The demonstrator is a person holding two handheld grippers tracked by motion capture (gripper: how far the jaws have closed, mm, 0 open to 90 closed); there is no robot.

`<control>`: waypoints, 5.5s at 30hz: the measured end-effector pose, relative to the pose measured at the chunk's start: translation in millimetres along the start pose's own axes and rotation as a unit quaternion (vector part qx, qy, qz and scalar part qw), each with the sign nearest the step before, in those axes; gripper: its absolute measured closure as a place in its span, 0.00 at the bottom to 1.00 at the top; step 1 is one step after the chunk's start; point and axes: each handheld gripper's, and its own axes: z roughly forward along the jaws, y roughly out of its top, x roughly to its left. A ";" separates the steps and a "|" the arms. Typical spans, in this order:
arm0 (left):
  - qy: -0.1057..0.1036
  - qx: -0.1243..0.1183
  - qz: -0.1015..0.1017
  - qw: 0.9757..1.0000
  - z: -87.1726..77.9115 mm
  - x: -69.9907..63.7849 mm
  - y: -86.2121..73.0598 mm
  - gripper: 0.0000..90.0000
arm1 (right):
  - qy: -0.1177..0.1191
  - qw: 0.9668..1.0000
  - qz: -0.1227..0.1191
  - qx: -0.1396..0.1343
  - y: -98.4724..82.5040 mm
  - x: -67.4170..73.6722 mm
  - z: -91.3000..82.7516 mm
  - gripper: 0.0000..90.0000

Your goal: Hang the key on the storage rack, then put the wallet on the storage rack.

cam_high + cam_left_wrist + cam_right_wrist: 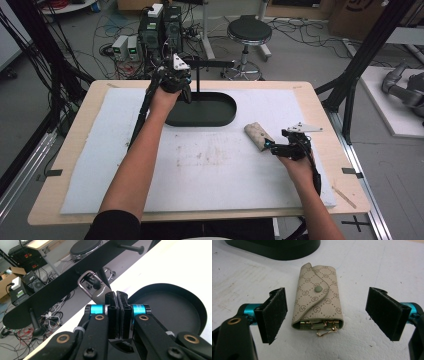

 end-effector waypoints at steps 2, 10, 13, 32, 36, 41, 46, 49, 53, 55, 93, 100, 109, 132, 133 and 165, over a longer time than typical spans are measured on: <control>0.000 0.000 -0.002 1.000 2.1 1.3 -1.5 0.97 | 0.000 1.000 0.000 0.000 -0.1 -0.3 -0.4 0.20; -0.018 0.006 -0.020 1.000 3.3 6.2 -7.6 0.79 | -0.001 1.000 -0.001 0.001 -0.3 -0.2 -0.5 0.20; -0.024 0.008 -0.024 0.999 0.2 5.6 -11.0 0.73 | -0.002 1.000 -0.001 -0.001 -0.1 0.0 -0.6 0.20; -0.129 -0.028 -0.062 0.989 -53.4 -12.0 -67.6 0.40 | -0.002 1.000 0.000 -0.001 0.1 0.3 -1.8 0.20; -0.147 -0.033 -0.064 0.986 -64.4 -18.4 -79.8 0.35 | -0.005 1.000 -0.004 0.001 -0.1 0.8 -1.0 0.20; -0.165 -0.050 -0.064 0.983 -82.5 -26.9 -96.0 0.34 | -0.006 1.000 -0.004 0.003 0.3 3.4 -0.8 0.20; -0.175 -0.060 -0.062 0.981 -97.9 -35.6 -109.7 0.32 | -0.005 1.000 -0.006 0.005 0.2 3.1 0.6 0.20; -0.185 -0.056 -0.057 0.980 -102.7 -43.1 -115.8 0.30 | -0.006 1.000 -0.007 0.005 0.3 3.4 0.7 0.20; -0.195 -0.053 -0.050 0.978 -108.4 -49.9 -117.4 0.29 | -0.006 1.000 -0.005 0.004 0.5 4.2 0.3 0.20; -0.200 -0.058 -0.053 0.977 -110.4 -52.9 -119.9 0.28 | -0.006 1.000 -0.006 0.002 0.5 3.7 0.4 0.20; -0.169 -0.044 -0.085 0.981 -125.2 -32.8 -154.9 0.21 | -0.012 1.000 -0.004 0.008 1.5 -0.9 7.5 0.20; -0.168 -0.045 -0.087 0.981 -124.5 -31.8 -156.7 0.21 | -0.014 1.000 -0.007 0.016 1.7 0.9 15.6 0.20; -0.167 -0.044 -0.096 0.980 -125.8 -29.4 -158.8 0.21 | -0.002 0.998 -0.019 0.056 -0.1 10.6 34.9 0.20; -0.156 -0.046 -0.105 0.981 -129.4 -24.6 -163.1 0.21 | 0.001 0.995 -0.024 0.098 -2.9 10.8 38.9 0.40; -0.158 -0.046 -0.104 0.981 -129.3 -24.3 -163.1 0.21 | 0.002 0.995 -0.022 0.101 -2.6 10.5 37.1 0.40; -0.159 -0.047 -0.112 0.980 -132.6 -19.1 -164.3 0.21 | 0.084 0.990 -0.107 0.048 105.9 55.3 54.1 0.40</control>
